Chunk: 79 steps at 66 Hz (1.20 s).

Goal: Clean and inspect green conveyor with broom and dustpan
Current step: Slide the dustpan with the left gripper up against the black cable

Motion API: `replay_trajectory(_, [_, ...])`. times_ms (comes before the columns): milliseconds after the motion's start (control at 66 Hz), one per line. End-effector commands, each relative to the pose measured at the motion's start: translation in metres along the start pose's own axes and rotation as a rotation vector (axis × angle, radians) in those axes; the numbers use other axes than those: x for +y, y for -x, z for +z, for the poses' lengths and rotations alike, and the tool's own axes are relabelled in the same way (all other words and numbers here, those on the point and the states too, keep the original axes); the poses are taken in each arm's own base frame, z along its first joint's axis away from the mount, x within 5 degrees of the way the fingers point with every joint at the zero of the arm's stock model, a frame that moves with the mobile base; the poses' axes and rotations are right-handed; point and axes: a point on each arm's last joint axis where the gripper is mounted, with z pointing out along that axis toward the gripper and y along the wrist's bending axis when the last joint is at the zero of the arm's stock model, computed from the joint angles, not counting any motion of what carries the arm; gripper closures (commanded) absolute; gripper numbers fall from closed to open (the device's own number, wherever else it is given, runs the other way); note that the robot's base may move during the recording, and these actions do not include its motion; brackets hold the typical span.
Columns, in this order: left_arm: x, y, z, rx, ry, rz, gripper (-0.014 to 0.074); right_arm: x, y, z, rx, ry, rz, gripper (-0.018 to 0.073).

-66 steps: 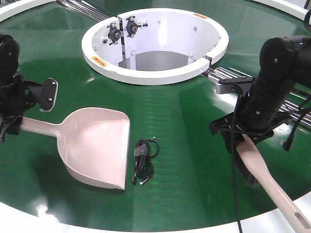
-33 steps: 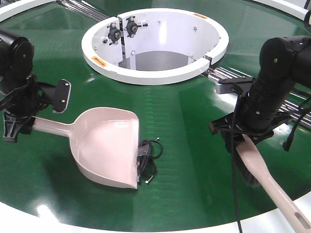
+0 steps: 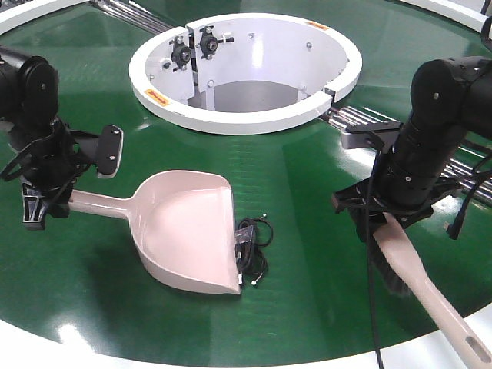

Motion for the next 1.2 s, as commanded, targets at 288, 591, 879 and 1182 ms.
replay_trajectory(288, [-0.0028,0.0009,-0.0259,-0.047,0.056,-0.028,0.0603,-0.0014,-0.0087,-0.0245,-0.016,-0.001,-0.003,0.056])
replay_trajectory(591, [-0.0028,0.0009,-0.0259,-0.047,0.056,-0.028,0.0603,-0.0014,-0.0087,-0.0245,-0.016,-0.001,-0.003,0.056])
replay_trajectory(879, [-0.0028,0.0009,-0.0259,-0.047,0.056,-0.028,0.0603,-0.0014,-0.0086,-0.0245,-0.018,-0.001,-0.003,0.056])
replay_trajectory(1182, [-0.0028,0.0009,-0.0259,-0.047,0.056,-0.028,0.0603,-0.0016,-0.006,-0.0246,-0.046,-0.003,-0.005,0.056])
